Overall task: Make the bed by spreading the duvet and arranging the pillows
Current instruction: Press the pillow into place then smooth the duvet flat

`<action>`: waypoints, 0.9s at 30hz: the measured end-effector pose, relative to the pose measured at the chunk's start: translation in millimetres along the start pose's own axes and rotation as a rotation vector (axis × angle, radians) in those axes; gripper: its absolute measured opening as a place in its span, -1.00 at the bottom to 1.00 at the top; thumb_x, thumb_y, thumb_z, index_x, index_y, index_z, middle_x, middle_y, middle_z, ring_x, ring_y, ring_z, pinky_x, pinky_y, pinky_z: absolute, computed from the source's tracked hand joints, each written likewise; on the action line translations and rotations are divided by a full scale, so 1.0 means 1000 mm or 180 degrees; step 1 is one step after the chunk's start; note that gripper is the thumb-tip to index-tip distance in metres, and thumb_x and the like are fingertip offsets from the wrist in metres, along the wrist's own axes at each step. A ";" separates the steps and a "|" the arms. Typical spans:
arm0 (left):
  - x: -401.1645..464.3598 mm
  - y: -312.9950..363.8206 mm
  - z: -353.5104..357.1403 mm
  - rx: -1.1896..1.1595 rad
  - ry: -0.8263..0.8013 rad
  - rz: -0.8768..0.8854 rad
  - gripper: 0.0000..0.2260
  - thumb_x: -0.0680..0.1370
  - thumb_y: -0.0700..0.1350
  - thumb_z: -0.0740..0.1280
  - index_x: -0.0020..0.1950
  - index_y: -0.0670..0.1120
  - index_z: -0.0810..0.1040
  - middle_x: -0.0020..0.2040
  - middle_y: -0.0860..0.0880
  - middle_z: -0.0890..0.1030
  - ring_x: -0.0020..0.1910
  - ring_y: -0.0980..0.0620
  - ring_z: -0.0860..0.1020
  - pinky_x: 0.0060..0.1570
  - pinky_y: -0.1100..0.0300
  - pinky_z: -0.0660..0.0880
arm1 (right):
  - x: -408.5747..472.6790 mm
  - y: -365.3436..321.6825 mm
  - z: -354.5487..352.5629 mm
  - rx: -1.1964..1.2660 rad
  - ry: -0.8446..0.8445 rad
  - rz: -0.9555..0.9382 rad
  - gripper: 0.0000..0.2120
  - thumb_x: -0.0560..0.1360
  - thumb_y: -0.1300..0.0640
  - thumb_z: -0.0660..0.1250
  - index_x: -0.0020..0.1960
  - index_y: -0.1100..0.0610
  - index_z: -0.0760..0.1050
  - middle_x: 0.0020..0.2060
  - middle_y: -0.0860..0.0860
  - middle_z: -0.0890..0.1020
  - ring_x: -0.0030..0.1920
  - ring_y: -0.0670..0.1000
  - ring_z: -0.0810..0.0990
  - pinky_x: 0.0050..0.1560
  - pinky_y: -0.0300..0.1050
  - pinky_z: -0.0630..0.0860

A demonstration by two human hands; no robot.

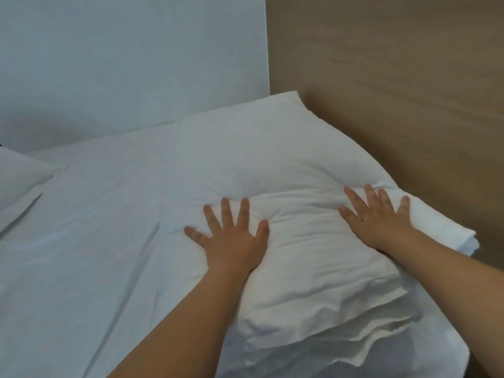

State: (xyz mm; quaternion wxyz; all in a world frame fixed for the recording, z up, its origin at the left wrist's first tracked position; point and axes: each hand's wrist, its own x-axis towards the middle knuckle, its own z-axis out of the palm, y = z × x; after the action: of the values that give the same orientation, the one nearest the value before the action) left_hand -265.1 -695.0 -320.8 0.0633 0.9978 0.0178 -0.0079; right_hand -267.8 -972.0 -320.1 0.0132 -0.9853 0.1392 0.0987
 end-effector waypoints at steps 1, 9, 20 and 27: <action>-0.001 -0.003 -0.007 -0.0002 -0.0105 0.0037 -0.37 0.51 0.39 -0.21 0.55 0.24 -0.20 0.58 0.05 -0.22 0.52 -0.17 -0.31 0.24 -0.49 -0.30 | -0.003 -0.003 -0.010 0.0019 -0.0046 0.0041 -0.40 0.54 -0.33 -0.29 0.52 -0.22 -0.33 0.56 0.01 -0.22 0.55 0.10 -0.22 0.43 0.33 -0.27; 0.008 -0.066 -0.073 -0.0292 0.0789 0.0362 -0.50 0.62 0.16 -0.02 0.55 0.08 0.10 0.57 0.01 0.09 0.53 -0.13 0.04 0.45 -0.21 0.01 | -0.053 -0.114 -0.089 0.0630 0.1057 -0.1088 -0.45 0.60 -0.07 0.05 0.56 0.00 0.05 0.56 0.04 0.03 0.55 0.05 -0.03 0.51 0.12 -0.15; 0.088 -0.146 -0.039 -0.0861 0.0855 -0.0113 -0.44 0.63 0.10 0.02 0.53 -0.20 0.15 0.53 -0.17 0.20 0.51 -0.14 0.13 0.48 -0.05 0.08 | 0.003 -0.225 -0.066 0.0655 0.1184 -0.1580 -0.44 0.59 -0.01 0.08 0.55 0.02 0.05 0.54 0.02 0.13 0.53 0.01 0.06 0.51 0.04 -0.09; 0.107 -0.160 -0.115 0.0117 0.0176 0.0100 -0.43 0.64 0.13 -0.06 0.57 -0.16 0.03 0.58 -0.12 0.05 0.55 -0.14 -0.02 0.52 -0.07 -0.07 | 0.012 -0.256 -0.135 0.0528 0.0685 -0.1646 -0.47 0.63 -0.03 0.03 0.56 0.01 0.05 0.56 -0.02 0.09 0.55 0.01 0.01 0.53 0.01 -0.15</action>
State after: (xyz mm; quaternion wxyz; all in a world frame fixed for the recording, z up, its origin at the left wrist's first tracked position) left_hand -162.4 -518.3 -228.5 0.0446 0.9988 0.0038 0.0204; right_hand -160.2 -736.0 -190.3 0.1036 -0.9884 -0.1084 -0.0247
